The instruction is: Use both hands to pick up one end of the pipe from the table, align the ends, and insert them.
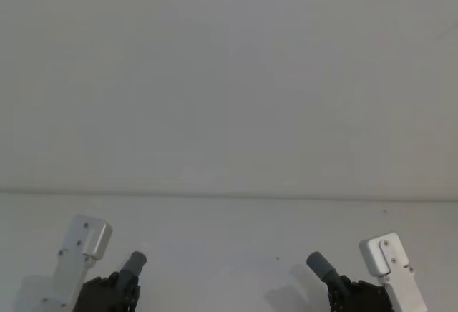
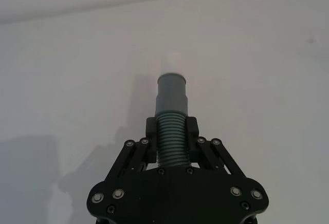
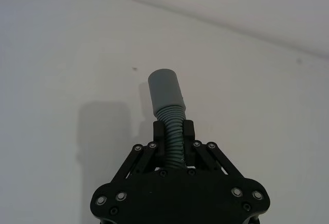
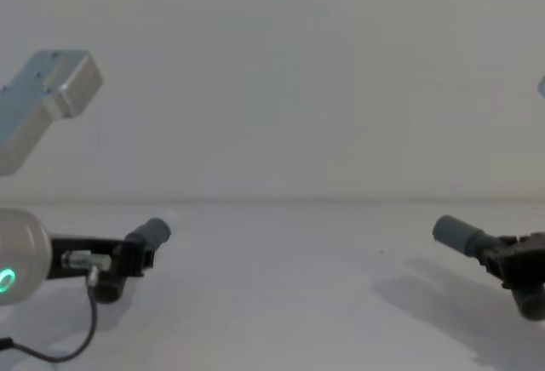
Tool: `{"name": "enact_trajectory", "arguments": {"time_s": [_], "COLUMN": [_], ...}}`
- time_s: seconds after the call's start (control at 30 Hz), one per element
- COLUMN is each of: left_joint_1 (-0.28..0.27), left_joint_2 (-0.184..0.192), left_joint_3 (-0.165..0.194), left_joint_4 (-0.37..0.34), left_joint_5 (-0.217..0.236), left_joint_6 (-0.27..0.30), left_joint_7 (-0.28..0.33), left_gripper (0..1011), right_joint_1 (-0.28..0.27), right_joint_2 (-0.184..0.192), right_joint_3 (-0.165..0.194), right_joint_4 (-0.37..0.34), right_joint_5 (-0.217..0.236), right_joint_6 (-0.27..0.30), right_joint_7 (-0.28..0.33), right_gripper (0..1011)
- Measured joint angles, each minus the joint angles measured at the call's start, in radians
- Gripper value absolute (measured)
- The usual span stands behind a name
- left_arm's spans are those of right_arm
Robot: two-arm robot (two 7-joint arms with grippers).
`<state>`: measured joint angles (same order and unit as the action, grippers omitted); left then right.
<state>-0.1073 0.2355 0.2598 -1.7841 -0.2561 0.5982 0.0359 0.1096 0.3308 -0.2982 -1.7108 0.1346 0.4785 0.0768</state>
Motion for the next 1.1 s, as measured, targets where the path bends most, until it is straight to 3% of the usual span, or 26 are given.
{"name": "enact_trajectory", "arguments": {"time_s": [0.63, 1.1], "left_joint_1": [0.042, 0.042], "left_joint_2": [0.118, 0.199], "left_joint_3": [-0.056, -0.053], "left_joint_4": [-0.083, -0.109], "left_joint_5": [-0.066, -0.086], "left_joint_6": [-0.100, -0.129], "left_joint_7": [-0.197, -0.301], "left_gripper": [293, 293], "right_joint_1": [-0.071, -0.112], "right_joint_2": [0.136, 0.237], "right_joint_3": [-0.039, -0.054], "right_joint_4": [-0.048, -0.054], "right_joint_5": [-0.084, -0.127], "right_joint_6": [-0.287, -0.510], "right_joint_7": [0.110, 0.212], "right_gripper": [180, 178]}}
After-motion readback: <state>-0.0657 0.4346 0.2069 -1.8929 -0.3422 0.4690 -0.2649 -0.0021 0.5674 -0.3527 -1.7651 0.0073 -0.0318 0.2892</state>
